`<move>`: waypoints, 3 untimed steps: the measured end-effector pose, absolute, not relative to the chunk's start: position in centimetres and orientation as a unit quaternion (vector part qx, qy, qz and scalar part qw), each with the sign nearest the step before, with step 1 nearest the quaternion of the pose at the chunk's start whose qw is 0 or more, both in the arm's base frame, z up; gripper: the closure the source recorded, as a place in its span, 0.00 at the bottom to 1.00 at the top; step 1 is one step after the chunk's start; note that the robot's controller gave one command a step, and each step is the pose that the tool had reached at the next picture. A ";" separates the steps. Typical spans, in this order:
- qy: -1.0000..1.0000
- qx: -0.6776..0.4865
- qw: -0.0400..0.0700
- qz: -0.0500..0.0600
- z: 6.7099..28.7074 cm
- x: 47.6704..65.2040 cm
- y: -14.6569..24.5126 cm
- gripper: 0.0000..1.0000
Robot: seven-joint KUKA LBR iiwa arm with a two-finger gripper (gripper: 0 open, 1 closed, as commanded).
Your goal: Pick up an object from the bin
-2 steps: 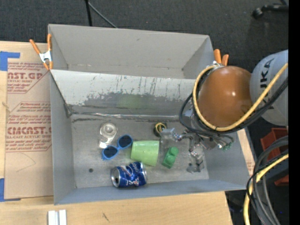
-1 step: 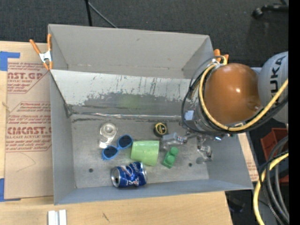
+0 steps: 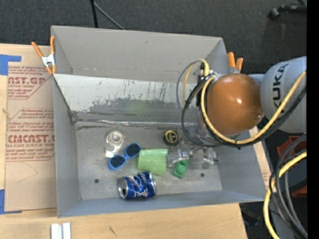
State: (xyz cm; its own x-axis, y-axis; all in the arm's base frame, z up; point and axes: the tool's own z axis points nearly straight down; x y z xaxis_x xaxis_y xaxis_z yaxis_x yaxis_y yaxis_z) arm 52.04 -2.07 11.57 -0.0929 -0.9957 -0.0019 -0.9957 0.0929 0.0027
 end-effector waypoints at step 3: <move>-0.678 0.735 -0.002 -0.003 7.0 51.9 -1.7 1.00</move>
Offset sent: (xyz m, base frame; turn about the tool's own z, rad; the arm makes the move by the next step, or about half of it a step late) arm -0.0010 0.0009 -0.0457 -0.1771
